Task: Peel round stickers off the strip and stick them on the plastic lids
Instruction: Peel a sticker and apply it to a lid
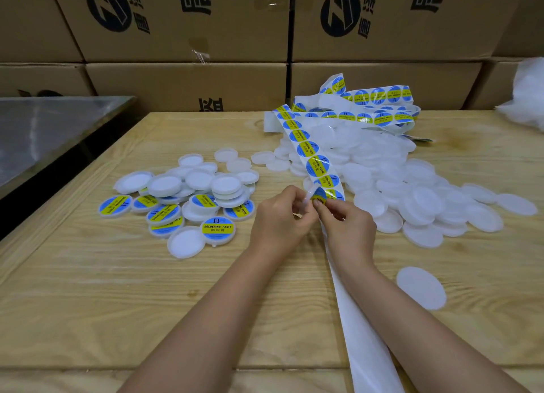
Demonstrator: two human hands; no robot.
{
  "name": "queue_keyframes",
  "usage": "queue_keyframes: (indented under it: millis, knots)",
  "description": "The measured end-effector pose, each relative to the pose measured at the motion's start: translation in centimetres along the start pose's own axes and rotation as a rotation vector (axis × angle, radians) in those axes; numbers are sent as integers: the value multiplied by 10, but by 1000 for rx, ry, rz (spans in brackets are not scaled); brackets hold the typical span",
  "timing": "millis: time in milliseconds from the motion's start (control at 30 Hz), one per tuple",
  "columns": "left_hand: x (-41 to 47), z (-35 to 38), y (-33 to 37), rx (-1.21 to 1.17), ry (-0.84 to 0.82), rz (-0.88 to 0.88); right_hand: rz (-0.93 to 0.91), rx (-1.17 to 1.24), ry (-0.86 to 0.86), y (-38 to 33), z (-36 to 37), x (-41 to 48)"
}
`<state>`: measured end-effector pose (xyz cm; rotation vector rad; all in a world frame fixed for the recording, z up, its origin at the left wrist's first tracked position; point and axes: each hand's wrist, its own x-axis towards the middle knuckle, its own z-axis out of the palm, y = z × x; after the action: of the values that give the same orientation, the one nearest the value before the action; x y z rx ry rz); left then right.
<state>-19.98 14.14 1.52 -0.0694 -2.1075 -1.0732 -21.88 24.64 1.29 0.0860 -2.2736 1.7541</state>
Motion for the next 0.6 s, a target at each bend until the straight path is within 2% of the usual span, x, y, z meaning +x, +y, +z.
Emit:
queue_keyframes:
  millis: [133,267,367,600]
  knots:
    - [1,-1,2,-62,33,-90,71,10,-43,2,-3,3]
    - [4,-3,2,-390,9,-457,96,174,-123,1,-2,4]
    - [8,-3,4,-652,-22,-657,21,191,-189,-1,-1,2]
    - [11,-7,0,-876,-146,-759,-26,186,-136,1,-2,3]
